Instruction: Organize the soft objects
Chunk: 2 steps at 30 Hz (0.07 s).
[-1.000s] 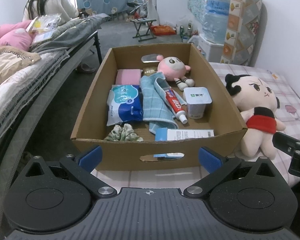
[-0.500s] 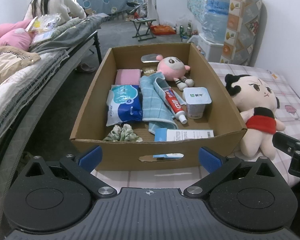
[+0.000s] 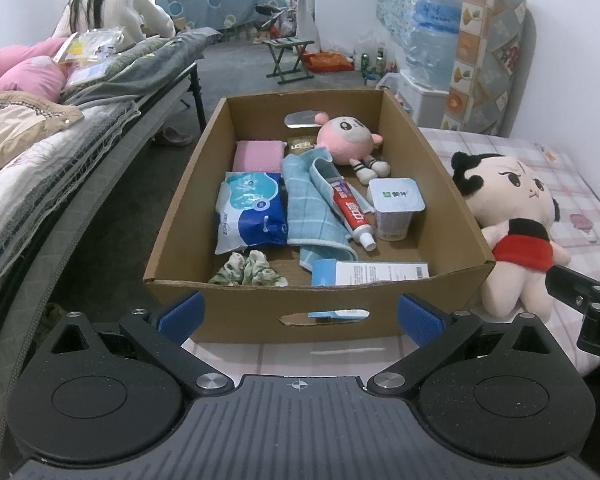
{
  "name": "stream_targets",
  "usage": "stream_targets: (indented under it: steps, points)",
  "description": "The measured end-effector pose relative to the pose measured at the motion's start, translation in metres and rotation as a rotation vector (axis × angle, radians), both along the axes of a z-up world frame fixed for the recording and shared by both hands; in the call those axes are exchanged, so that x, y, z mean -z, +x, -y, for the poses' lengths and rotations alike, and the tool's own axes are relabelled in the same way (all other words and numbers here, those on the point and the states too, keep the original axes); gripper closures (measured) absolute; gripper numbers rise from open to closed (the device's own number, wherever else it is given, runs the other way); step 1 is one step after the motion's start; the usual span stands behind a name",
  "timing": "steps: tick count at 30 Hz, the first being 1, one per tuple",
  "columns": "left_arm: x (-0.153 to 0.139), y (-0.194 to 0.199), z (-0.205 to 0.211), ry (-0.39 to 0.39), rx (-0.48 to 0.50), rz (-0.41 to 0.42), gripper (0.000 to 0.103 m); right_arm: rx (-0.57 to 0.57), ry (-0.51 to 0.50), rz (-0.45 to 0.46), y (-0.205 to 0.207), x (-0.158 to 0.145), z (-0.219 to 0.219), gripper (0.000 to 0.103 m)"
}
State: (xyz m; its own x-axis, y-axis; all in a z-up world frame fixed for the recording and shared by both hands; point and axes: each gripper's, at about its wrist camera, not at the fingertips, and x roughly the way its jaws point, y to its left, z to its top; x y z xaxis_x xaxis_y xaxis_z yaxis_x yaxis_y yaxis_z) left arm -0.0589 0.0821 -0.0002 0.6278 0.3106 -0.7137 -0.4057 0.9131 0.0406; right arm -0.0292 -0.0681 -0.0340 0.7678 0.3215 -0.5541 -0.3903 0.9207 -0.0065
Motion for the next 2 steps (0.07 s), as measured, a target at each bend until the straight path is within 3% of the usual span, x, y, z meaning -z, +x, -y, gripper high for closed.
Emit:
stream_targets:
  steps: [2]
  points:
    - [-0.0006, 0.0001, -0.0006, -0.002, 0.001, 0.000, 0.000, -0.001, -0.002, 0.002, 0.0001, -0.0007, -0.0003, 0.010]
